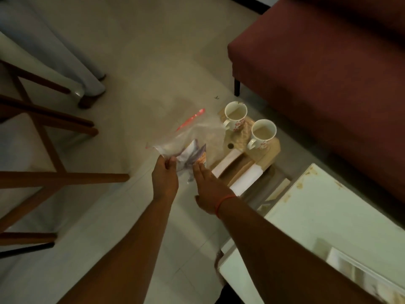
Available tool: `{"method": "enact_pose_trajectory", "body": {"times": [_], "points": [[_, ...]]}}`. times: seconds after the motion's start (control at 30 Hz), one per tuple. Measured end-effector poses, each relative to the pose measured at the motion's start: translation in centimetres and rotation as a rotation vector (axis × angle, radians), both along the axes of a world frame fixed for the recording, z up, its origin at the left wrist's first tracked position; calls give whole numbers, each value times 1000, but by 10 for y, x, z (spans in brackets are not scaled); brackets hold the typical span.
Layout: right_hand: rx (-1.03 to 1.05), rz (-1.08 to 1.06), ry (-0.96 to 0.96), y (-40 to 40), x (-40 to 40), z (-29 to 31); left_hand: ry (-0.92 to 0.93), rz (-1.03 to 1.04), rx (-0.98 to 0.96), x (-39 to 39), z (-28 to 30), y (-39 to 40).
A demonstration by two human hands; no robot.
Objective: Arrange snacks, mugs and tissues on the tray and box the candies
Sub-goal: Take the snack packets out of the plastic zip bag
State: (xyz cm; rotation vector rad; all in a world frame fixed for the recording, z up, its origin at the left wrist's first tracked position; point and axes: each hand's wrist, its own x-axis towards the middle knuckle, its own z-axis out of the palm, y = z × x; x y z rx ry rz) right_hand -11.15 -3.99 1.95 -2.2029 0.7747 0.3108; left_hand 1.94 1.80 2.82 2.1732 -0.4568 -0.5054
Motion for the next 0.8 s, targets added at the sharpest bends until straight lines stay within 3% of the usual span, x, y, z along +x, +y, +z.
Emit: {"method": "enact_pose_trajectory", "body": {"times": [0.13,0.23,0.33,0.5,0.7,0.8], "points": [[-39,-33,-52,-6,-41,65,-55,-98,-53,-44,66,29],[-187,-101,-55,-23,-98,112,-67,-209,-52,-87,109,46],[-365,-118,5,-38,-177,157,-93,-352,-30,-142,144,56],[-614,-274,-122,-41,-331,234,-118,-711,-48,-260,193,65],[-283,-389,90,-8,-523,277,-223,-1184,81,-405,251,52],[70,-410,79,32,-605,301,-235,-1376,60,-476,288,40]]}}
